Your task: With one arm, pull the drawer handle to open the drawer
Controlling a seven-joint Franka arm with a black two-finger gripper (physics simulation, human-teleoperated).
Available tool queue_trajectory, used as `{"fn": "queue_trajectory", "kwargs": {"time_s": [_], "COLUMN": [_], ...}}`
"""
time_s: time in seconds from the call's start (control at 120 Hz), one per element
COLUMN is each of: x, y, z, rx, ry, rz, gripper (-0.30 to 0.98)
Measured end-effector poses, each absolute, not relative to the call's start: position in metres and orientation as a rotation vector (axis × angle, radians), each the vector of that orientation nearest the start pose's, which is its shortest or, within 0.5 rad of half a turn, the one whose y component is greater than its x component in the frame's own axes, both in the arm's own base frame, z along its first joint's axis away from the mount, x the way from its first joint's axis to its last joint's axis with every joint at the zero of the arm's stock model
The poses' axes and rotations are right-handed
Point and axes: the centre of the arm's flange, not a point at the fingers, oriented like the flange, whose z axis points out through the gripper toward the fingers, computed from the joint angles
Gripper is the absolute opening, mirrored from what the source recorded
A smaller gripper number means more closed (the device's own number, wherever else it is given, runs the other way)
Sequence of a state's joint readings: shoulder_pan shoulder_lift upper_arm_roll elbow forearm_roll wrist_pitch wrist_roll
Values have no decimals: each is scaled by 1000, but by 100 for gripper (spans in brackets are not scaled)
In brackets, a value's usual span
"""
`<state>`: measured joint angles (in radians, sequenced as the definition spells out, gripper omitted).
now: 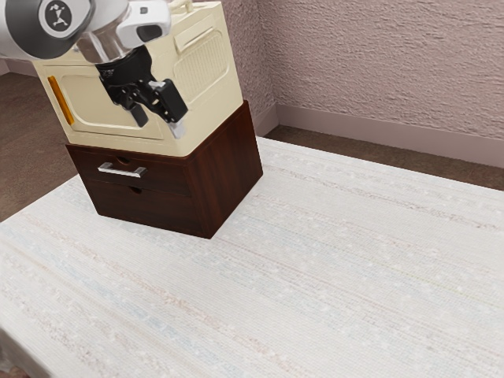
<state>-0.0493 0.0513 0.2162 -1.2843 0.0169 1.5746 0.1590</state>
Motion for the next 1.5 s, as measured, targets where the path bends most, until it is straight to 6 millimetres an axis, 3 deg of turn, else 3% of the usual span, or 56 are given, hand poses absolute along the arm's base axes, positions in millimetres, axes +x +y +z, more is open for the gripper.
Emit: {"fn": "queue_trajectory", "kwargs": {"time_s": [0.267,0.317,0.383,0.483,0.633,0.817,0.967,1.033,1.175,1.275,1.417,1.5], "x": [552,541,511,500,507,507,507,504,479,475,471,467], "y": [103,99,88,79,73,67,65,68,116,134,147,166], "z": [735,766,816,832,822,819,807,791,752,728,711,701], "rx": [-3050,-3032,-3004,-2998,-3016,-3043,-3057,-3048,-2943,-2862,-2758,-2682], "ry": [-22,-11,15,38,29,-119,-545,-736,-1199,-1430,-1678,-1827], "rz": [-357,-436,-571,-605,-564,-548,-506,-443,-325,-294,-313,-332], "gripper": [67,67,67,67,67,67,67,67,67,67,67,66]}}
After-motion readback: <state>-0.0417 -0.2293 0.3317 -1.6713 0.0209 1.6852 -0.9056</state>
